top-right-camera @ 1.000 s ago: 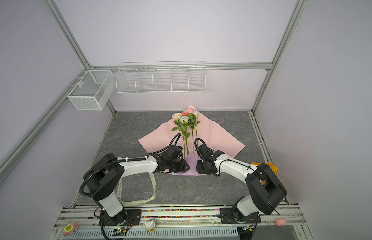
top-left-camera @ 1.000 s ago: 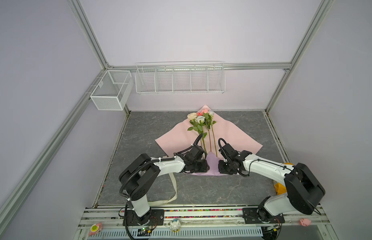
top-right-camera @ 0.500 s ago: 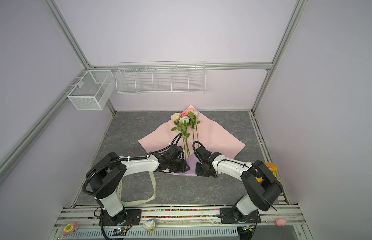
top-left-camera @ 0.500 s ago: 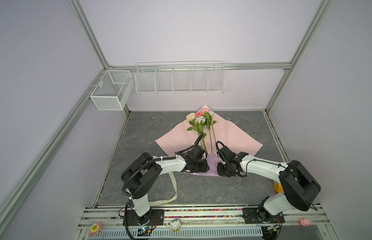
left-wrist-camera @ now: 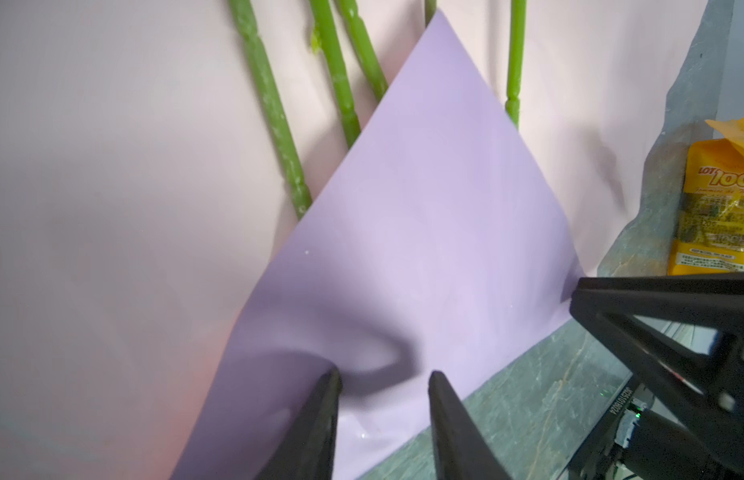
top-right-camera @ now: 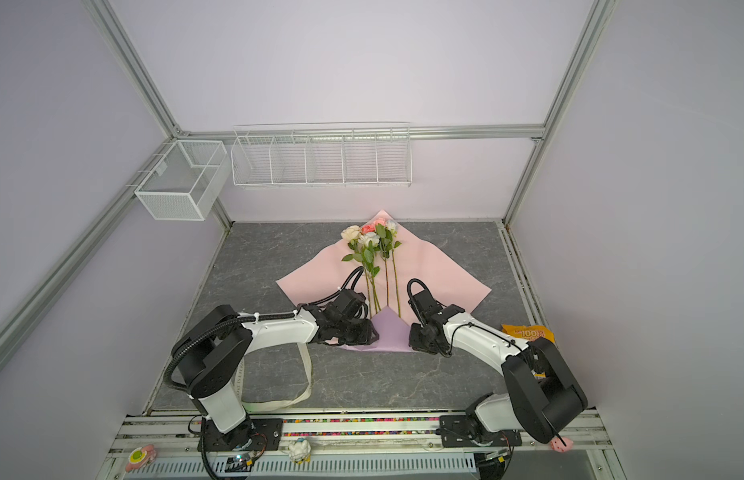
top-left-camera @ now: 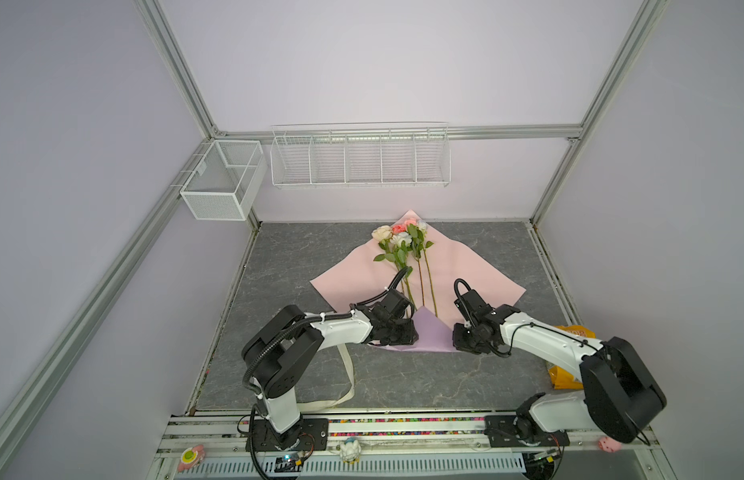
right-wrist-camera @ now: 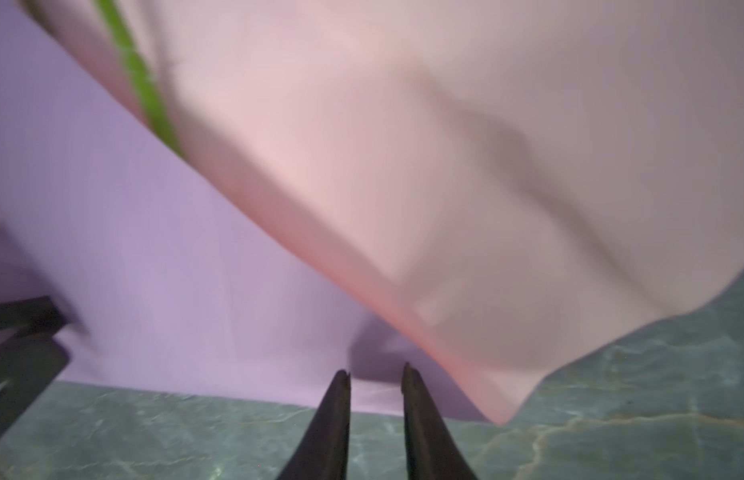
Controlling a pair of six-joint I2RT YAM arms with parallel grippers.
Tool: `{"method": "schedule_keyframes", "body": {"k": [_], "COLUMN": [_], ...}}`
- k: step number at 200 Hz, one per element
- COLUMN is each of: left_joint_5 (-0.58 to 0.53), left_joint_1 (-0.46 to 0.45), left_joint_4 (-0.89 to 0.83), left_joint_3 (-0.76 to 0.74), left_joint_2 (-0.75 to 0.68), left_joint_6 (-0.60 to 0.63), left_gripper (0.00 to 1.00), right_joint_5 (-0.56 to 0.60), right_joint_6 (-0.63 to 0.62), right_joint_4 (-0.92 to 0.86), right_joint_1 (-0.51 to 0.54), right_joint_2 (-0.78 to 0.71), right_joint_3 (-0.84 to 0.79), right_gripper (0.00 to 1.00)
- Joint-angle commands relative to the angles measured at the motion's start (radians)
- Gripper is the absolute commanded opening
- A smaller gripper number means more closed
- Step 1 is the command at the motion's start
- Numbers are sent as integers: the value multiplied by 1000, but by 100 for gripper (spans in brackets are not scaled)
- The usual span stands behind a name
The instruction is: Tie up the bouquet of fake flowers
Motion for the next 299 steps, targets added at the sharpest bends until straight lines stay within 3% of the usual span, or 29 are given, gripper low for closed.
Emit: {"method": "schedule_keyframes", "body": {"k": [1,66,106,128,146,165,213,299], "left_joint_5": [-11,-34,-70,-92,-106,-116,-163,-257], "left_joint_1": [-6,-5,-5,-4,-4,-5,-4,0], "left_joint_4": [-28,-37,-20,-65,-63,-59,-76,-117], "left_joint_3": [-13,-41,-64,-55,-70,-82,-149,-334], "left_joint_2": [-13,-105,-132,-102,-101,-118,-213,-343], "left_joint_6": [0,-7,-17,-34,-54,-62,-77,-194], "left_gripper": [37,41,40,37,36,35,36,35], "right_joint_5": [19,-16,-144,-141,-207,-169,-164,-175], "right_joint_6": [-13,-60,-86,-75,-63,-40,0,-8], "right_joint_4": [-38,-63,46,57,99,102,124,124], "right_joint_1": [-13,-34,21,104,164,216,220,220], "right_joint_2": [23,-22,-94,-42,42,118,229,241], "right_joint_3": [-28,12,74,142,189,242,248,252], "right_gripper": [25,24,28,29,29,29,27,28]}}
